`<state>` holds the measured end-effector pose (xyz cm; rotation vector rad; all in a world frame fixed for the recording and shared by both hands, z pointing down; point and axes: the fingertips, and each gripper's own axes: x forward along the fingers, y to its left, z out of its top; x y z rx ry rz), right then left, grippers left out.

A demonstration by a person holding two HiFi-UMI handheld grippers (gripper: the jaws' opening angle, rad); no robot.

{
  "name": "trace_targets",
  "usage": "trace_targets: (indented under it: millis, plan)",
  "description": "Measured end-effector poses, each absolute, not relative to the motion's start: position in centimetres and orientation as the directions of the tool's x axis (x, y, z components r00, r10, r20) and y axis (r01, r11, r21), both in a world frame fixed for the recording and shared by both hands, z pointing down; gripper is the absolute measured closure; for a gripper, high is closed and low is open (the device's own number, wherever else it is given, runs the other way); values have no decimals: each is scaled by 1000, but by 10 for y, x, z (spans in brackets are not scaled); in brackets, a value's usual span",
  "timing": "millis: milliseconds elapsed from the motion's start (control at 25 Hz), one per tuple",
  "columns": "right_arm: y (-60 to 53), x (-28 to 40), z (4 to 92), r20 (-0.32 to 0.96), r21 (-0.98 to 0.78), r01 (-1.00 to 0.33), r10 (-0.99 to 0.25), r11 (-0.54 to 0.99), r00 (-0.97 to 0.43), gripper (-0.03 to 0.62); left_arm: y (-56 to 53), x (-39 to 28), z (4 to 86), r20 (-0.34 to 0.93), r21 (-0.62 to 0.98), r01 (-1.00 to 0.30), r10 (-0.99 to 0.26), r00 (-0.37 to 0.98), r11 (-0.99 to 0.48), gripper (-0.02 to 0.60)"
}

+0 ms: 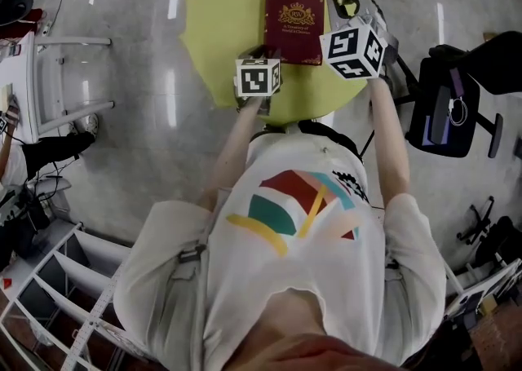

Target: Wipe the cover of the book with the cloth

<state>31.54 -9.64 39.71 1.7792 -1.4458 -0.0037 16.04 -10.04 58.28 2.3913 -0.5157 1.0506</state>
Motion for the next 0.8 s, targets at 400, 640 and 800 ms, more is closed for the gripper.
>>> trace_targets:
  millis: [400, 640, 800]
  plan:
    - [-136, 332, 536, 762, 594, -706, -549, 385, 342, 565, -99, 161, 584, 735, 321, -510, -130, 665, -798, 431]
    - [-140, 334, 567, 815, 560, -690, -451, 458, 363, 563, -100, 161, 583, 719, 323, -510, -144, 680, -797, 431]
    - [-144, 331, 574, 829, 541, -703, -433, 462, 353, 563, -101, 160, 582, 713, 331, -509, -143, 686, -795, 431]
